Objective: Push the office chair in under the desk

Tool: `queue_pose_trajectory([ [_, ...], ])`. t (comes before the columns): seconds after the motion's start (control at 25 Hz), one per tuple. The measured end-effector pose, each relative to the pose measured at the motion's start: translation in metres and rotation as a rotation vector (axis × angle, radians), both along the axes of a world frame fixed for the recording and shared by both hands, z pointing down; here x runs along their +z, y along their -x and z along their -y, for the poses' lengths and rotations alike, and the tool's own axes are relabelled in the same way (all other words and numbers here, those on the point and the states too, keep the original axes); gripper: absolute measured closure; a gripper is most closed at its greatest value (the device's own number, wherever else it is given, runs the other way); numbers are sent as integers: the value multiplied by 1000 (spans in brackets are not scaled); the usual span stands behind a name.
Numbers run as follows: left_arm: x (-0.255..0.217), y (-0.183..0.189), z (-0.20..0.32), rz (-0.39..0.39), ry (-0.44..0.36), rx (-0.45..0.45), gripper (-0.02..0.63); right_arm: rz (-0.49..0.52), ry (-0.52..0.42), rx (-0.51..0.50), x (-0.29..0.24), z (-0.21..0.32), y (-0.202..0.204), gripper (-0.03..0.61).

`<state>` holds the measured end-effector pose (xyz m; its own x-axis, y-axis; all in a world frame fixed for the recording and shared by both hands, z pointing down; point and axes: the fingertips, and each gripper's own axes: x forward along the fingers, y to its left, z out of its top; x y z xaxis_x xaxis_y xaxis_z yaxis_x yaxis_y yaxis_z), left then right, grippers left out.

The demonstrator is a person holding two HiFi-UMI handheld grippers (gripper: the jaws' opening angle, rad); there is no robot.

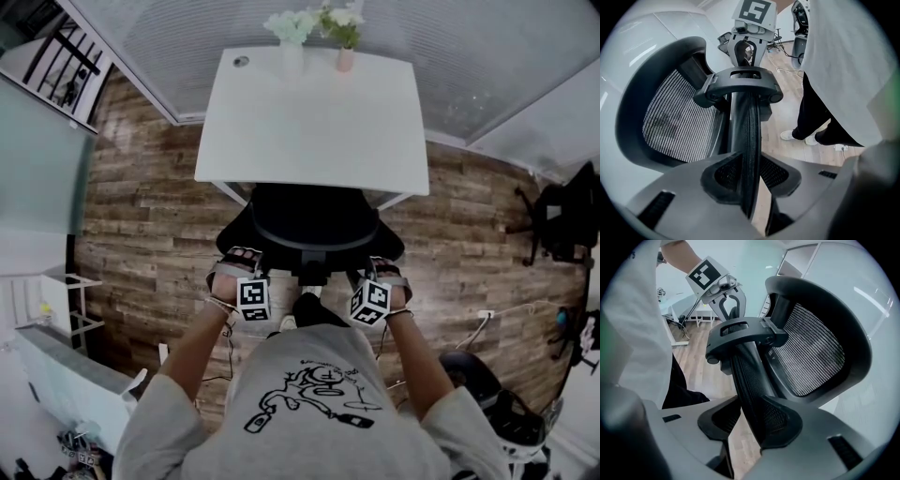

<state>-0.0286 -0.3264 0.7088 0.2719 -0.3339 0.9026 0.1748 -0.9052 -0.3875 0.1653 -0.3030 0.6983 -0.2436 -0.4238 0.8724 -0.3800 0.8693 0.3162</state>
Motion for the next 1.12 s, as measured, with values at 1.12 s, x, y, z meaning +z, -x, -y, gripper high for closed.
queue_pose_trajectory([
  [1.12, -4, -6, 28, 11, 11, -40, 469, 39, 35, 6, -6, 28, -4, 407],
])
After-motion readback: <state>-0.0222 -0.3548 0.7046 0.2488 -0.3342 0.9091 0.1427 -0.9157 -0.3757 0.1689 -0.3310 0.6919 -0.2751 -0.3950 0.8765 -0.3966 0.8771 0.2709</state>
